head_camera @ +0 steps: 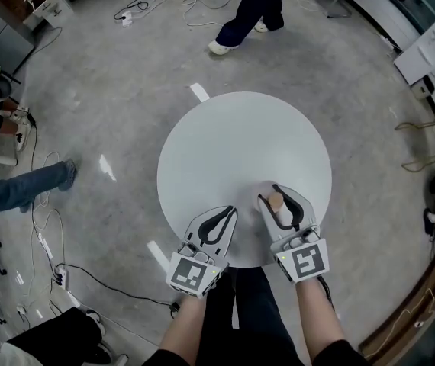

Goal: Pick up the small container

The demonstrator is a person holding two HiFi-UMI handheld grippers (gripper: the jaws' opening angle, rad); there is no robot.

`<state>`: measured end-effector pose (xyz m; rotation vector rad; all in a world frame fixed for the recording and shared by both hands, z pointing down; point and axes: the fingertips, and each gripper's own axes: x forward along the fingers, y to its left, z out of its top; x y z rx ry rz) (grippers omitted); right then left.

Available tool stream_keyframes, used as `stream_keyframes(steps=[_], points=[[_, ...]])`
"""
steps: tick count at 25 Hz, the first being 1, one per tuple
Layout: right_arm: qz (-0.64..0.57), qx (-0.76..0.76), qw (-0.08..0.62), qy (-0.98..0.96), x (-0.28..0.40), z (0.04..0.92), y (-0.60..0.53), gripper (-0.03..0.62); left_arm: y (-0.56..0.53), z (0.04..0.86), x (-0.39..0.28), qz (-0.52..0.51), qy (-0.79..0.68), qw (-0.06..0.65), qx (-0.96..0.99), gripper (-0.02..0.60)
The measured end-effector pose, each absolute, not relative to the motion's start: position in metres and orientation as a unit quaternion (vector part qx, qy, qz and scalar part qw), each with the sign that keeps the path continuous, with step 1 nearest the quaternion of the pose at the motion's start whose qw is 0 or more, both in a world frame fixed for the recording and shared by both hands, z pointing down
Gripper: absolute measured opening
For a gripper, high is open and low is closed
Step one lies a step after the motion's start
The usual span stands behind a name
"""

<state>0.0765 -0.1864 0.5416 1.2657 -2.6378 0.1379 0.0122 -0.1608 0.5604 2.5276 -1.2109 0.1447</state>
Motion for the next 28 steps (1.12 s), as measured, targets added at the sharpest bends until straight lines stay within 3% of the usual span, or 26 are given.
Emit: stream_keyframes(steps=[28], points=[[0.053, 0.413, 0.086, -0.905, 0.069, 0.453, -0.161, 0.140, -0.141, 0.492, 0.010, 0.029, -0.401, 0.129, 0.906, 0.025]])
